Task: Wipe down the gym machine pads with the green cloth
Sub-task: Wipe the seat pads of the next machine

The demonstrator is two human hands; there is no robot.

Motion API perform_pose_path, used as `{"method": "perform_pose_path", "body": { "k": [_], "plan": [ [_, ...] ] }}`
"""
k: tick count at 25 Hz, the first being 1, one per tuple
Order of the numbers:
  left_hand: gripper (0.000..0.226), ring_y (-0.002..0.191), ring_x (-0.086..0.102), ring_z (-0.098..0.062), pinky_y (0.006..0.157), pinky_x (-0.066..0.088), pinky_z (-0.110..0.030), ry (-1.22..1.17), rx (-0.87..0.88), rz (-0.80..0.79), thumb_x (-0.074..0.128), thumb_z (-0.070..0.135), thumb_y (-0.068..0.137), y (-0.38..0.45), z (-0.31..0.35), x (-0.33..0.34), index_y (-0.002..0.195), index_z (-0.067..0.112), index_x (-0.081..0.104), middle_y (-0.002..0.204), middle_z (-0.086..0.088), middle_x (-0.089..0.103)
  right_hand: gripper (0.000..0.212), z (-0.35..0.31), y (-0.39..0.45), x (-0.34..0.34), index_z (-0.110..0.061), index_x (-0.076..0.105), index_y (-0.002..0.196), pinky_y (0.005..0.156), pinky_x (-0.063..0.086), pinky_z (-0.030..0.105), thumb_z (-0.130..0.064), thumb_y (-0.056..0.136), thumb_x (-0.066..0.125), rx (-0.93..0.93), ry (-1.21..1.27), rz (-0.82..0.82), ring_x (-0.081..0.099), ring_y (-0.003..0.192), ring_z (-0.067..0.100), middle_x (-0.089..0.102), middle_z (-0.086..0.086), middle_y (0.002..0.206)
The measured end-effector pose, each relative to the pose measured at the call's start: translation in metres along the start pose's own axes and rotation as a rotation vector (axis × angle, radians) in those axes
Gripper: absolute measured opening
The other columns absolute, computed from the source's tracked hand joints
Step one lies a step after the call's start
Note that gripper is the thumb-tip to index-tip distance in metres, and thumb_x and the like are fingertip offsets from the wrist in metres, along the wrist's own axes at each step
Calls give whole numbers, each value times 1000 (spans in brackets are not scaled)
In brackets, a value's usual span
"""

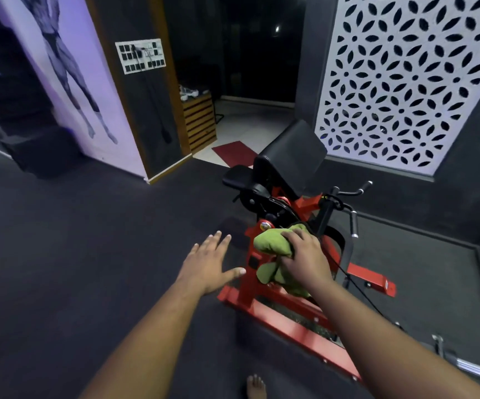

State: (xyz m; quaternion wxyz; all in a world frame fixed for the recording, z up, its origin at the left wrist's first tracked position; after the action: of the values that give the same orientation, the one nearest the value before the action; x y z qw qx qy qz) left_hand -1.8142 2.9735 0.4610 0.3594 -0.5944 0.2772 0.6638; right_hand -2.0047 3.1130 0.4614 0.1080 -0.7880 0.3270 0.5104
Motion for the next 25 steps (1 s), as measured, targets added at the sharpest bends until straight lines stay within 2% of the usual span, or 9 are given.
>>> {"method": "perform_pose_path", "body": {
  "k": [9,15,21,25],
  "plan": [
    [101,157,3,-17,127,11,-44,47,76,-8,36,85,84,248,-106,-35,162,30,3,171,2,-1,61,-24,251,45,-34,53,137,100,48,48,-31,78,72,58,28,78,40,133,28,46,-5,144],
    [103,157,4,-17,127,12,-43,9,155,-53,35,87,83,402,-174,-22,162,30,3,171,2,-1,56,-29,392,59,-32,58,136,102,46,38,-35,81,70,184,39,152,49,125,26,55,-7,136],
    [101,157,3,-18,127,11,-43,37,408,-139,36,85,85,554,-210,-19,163,29,3,171,1,-2,57,-19,479,102,-30,60,132,99,49,39,-34,77,73,426,-7,192,54,122,24,57,-8,131],
    [101,157,2,-18,127,11,-44,53,569,-165,37,84,86,640,-208,-35,163,28,3,171,1,-2,56,-15,520,98,-29,61,130,99,49,40,-33,76,71,553,-77,269,54,120,26,57,-5,131]
  ]
}}
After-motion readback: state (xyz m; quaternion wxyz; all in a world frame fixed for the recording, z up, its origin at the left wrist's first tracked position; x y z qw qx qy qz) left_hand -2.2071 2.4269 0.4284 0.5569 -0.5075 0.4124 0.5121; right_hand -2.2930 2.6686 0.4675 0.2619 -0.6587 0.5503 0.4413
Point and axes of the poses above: each hand's wrist, its own y-axis towards the middle knuckle, its own x-axis out of the palm, z = x × y, the point moved 10 cm from there along y, towards the middle knuckle
